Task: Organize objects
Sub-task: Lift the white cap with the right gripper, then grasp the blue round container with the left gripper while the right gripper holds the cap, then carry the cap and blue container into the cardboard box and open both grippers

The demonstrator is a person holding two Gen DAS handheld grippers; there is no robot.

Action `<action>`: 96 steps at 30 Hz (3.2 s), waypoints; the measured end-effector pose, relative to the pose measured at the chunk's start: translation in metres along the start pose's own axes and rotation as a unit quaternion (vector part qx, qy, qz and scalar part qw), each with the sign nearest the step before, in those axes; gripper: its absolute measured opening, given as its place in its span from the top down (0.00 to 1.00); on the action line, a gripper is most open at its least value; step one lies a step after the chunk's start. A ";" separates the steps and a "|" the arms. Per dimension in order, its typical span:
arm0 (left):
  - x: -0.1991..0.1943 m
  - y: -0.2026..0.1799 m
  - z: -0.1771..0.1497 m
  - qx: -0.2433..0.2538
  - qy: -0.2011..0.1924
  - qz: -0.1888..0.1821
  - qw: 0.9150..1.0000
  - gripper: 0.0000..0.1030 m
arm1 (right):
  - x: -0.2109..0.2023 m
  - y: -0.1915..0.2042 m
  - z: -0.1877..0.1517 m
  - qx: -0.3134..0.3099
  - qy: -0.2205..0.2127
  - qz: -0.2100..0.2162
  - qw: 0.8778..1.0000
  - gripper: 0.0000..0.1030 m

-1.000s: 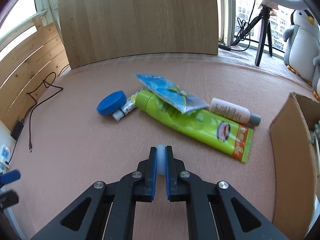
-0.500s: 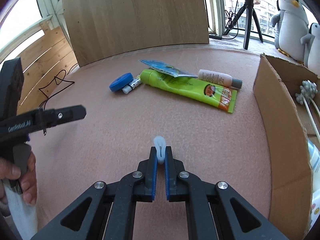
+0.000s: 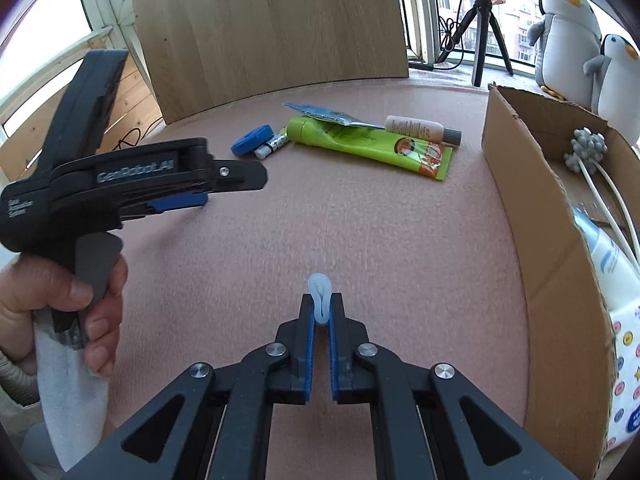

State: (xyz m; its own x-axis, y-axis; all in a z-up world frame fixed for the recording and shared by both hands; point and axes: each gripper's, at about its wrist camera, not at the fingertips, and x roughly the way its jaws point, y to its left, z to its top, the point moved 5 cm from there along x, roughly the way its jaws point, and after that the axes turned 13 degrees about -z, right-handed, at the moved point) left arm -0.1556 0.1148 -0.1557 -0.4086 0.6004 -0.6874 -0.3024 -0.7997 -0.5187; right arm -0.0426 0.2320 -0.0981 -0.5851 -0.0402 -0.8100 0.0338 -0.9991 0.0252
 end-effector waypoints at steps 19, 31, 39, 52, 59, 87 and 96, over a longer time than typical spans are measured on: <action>0.017 0.045 0.060 0.009 -0.039 0.021 0.999 0.31 | -0.003 -0.006 -0.010 0.011 -0.006 0.008 1.000 0.94; -0.001 0.052 0.052 -0.011 -0.051 0.003 0.999 0.48 | -0.005 -0.002 -0.011 -0.002 -0.008 -0.003 1.000 0.94; -0.075 0.036 -0.028 0.006 -0.045 0.043 0.998 0.48 | -0.011 0.011 -0.007 -0.017 -0.013 -0.004 1.000 0.94; -0.141 -0.006 -0.116 0.039 -0.037 0.075 0.996 0.48 | -0.054 0.075 -0.002 -0.065 -0.053 0.042 0.996 0.94; -0.163 -0.027 -0.105 0.062 -0.060 0.074 0.994 0.48 | -0.078 0.075 0.010 -0.064 -0.084 0.042 0.994 0.94; -0.083 -0.156 -0.063 0.168 -0.010 -0.024 0.985 0.48 | -0.113 -0.061 0.002 0.052 -0.116 -0.052 0.991 0.94; -0.027 -0.243 -0.055 0.217 0.016 -0.080 0.973 0.48 | -0.123 -0.140 -0.011 0.109 -0.112 -0.105 0.982 0.94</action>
State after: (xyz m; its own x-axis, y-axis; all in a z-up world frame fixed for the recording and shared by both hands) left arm -0.0239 0.2930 -0.0384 -0.3018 0.7115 -0.6346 -0.6983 -0.6181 -0.3610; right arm 0.0337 0.3774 -0.0089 -0.7250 0.1906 -0.6619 -0.2671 -0.9635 0.0151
